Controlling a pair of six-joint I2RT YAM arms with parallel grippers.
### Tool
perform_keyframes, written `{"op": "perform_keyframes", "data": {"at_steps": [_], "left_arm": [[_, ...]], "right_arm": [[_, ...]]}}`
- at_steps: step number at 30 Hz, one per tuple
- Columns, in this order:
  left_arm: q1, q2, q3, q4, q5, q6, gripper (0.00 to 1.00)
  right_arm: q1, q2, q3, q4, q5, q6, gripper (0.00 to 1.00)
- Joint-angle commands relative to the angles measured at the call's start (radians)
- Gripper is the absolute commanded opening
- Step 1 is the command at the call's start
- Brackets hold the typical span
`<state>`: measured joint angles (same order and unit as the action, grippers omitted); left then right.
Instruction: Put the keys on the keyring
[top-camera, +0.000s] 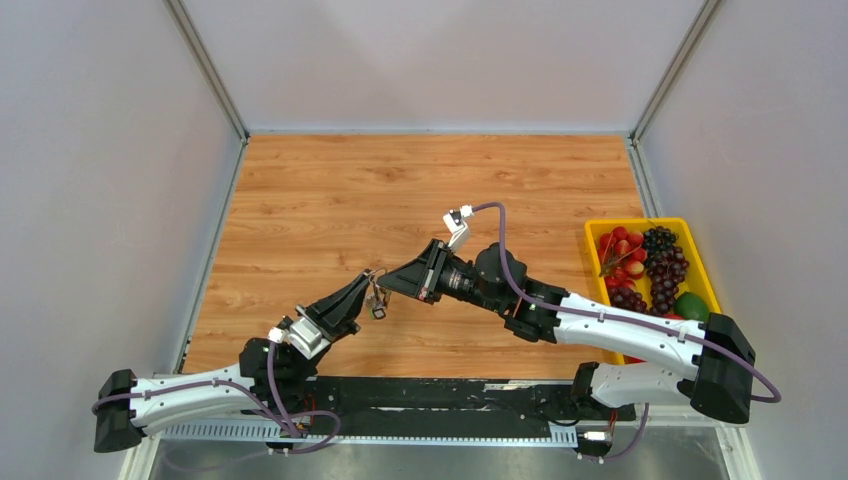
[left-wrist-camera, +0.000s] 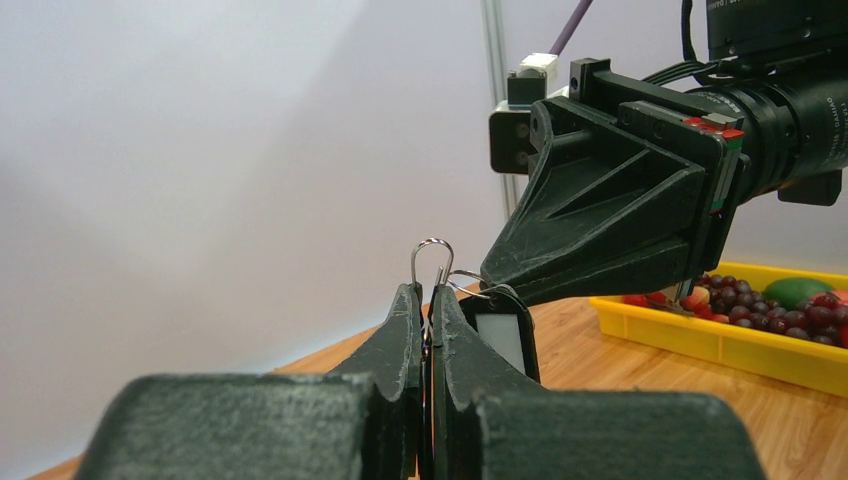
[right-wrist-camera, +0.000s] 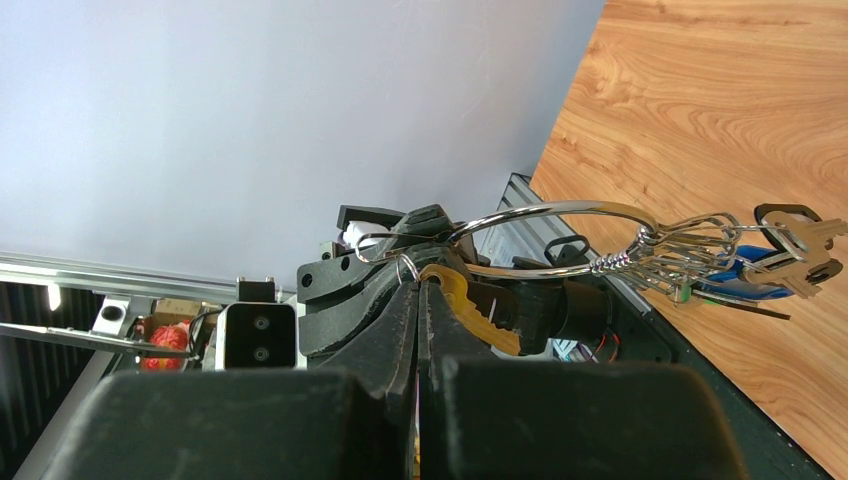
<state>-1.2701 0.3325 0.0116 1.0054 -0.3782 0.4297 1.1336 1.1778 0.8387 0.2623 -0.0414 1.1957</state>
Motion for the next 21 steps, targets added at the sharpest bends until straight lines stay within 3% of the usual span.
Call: {"op": "perform_keyframes", "data": {"at_steps": [1, 21], "left_arm": [[0.001, -0.012, -0.059, 0.065, 0.025, 0.015, 0.01], [0.001, 0.001, -0.058, 0.065, 0.022, 0.017, 0.01]], "right_arm": [[-0.005, 0.002, 0.037, 0.011, 0.014, 0.017, 0.00], [-0.005, 0.034, 0.072, 0.009, -0.005, 0.013, 0.00]]}}
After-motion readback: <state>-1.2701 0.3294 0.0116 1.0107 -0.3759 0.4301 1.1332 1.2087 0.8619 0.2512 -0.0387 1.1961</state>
